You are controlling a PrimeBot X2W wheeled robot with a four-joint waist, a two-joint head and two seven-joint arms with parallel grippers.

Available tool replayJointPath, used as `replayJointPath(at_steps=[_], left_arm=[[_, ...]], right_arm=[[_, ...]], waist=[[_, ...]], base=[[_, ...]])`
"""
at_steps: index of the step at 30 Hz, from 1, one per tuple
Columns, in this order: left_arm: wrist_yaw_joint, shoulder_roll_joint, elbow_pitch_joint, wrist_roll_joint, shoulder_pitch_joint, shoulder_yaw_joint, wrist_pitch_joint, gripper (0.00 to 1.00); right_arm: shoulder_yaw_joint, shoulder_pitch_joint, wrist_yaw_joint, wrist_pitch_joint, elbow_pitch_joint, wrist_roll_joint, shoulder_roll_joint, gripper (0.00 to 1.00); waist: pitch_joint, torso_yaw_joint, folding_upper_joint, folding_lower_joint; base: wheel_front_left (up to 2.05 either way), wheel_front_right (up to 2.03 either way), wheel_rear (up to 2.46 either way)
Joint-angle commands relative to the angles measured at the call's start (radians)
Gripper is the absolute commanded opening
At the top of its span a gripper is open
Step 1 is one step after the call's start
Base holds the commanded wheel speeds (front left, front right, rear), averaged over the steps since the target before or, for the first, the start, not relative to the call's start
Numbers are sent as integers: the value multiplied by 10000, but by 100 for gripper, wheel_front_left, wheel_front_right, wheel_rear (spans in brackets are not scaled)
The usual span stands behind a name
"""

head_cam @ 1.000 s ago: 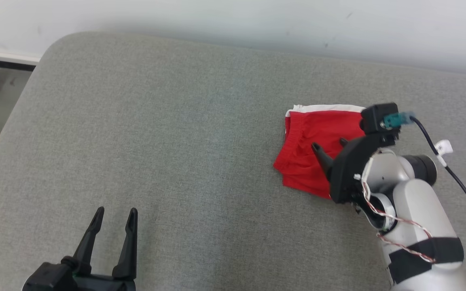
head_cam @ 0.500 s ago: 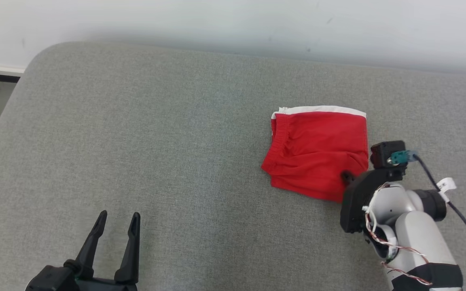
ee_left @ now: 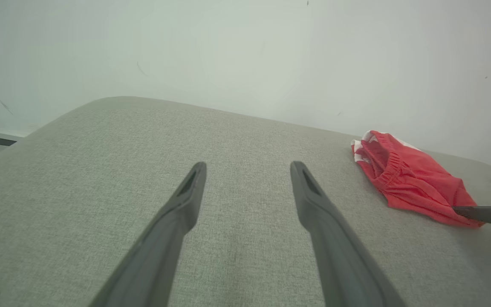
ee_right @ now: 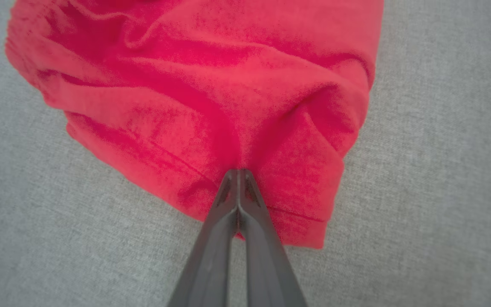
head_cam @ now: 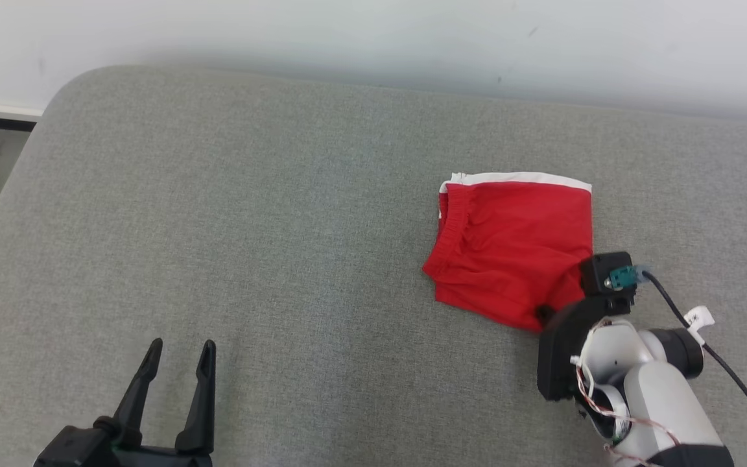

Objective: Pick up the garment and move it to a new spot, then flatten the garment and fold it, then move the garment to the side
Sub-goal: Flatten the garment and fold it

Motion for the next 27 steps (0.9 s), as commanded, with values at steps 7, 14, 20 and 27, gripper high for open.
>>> replayJointPath(at_steps=[7, 14, 20, 27], left_arm=[[30, 61, -135, -68, 266, 187, -32, 100], [33, 1, -242, 18, 393, 286, -32, 100], [5, -272, -188, 106, 576, 524, -32, 100], [-30, -669, 171, 424, 727, 915, -32, 100]], right_arm=[[-243, 1118, -19, 299, -2123, 423, 12, 100], [-714, 1900, -17, -836, -3591, 1141, 15, 100], [-862, 2927, -19, -3300, -4103, 841, 7, 100], [-1137, 3809, -19, -5887, -3632, 376, 9, 100]], waist=[[-278, -341, 0, -1], [-581, -481, 0, -1], [-917, -770, 0, -1], [-1456, -1195, 0, -1]], base=[[0, 0, 0], [0, 0, 0], [0, 0, 0], [0, 0, 0]])
